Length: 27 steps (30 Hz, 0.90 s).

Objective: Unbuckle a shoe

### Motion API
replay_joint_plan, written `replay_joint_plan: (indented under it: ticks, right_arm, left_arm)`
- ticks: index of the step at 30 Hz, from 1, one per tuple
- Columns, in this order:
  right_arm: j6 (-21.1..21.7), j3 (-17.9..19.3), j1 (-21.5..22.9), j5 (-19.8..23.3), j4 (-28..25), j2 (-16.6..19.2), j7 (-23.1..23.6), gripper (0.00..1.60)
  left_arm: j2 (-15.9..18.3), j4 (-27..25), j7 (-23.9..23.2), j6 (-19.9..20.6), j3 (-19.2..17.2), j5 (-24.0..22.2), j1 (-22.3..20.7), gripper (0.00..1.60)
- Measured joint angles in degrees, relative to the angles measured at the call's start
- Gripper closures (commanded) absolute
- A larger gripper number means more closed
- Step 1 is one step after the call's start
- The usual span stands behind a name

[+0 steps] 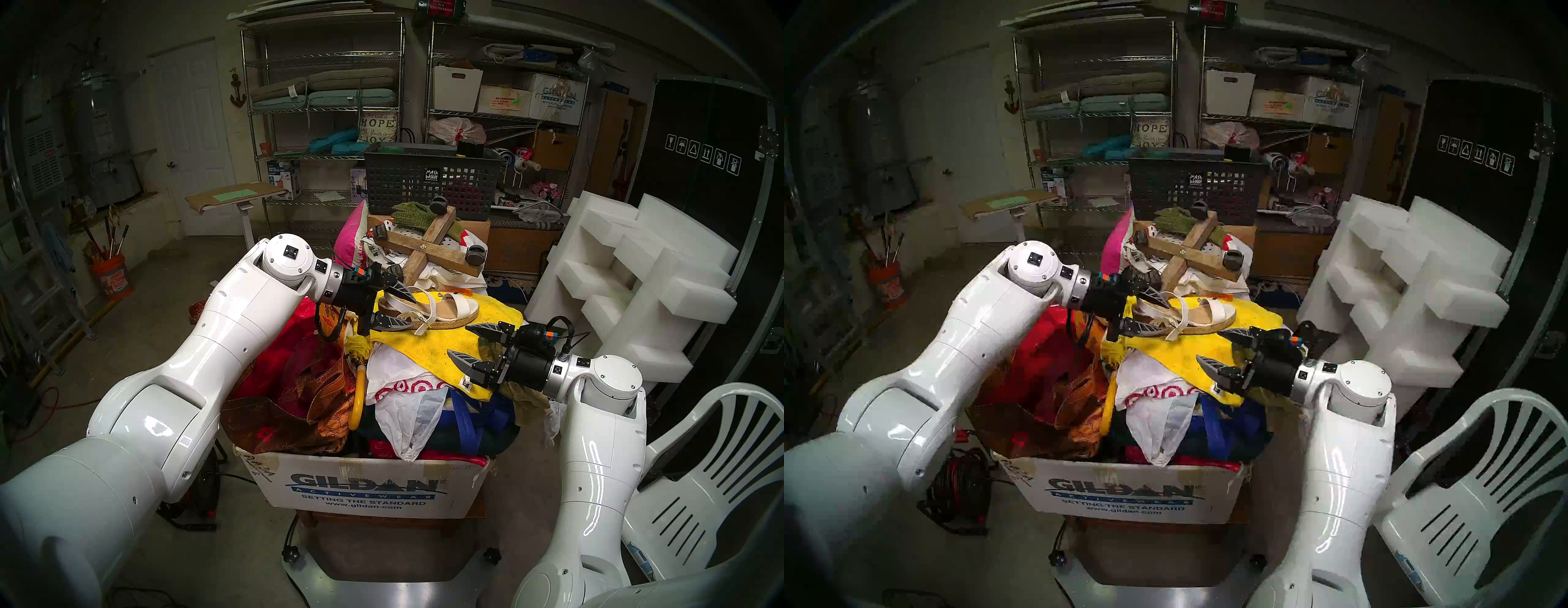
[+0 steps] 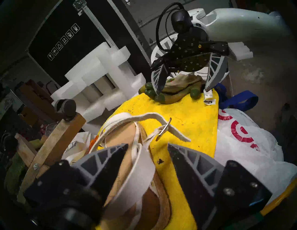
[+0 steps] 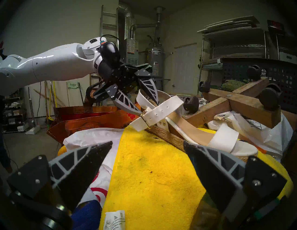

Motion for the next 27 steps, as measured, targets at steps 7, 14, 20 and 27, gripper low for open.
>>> replay_joint_plan:
  ticks: [7,14,20,27]
  right_arm:
    - [0.0,0.0,0.0,0.0,0.0,-0.01,0.0,0.0]
    - [0.0,0.0,0.0,0.0,0.0,-0.01,0.0,0.0]
    - [0.0,0.0,0.0,-0.01,0.0,-0.01,0.0,0.0]
    - [0.0,0.01,0.0,-0.01,0.0,-0.01,0.0,0.0]
  left_arm:
    - [-0.38,1.91,-0.01,-0.28,-0.08,0.04,-0.66,0.95]
    - [-0.6,2.89,0.21,-1.12,-0.07,0.12,-1.03,1.51]
    - [-0.68,2.99,0.0,-0.95,-0.11,0.0,-1.23,1.6]
    - [-0.95,3.97,-2.0,1.23,-0.18,-0.41,-1.88,1.6]
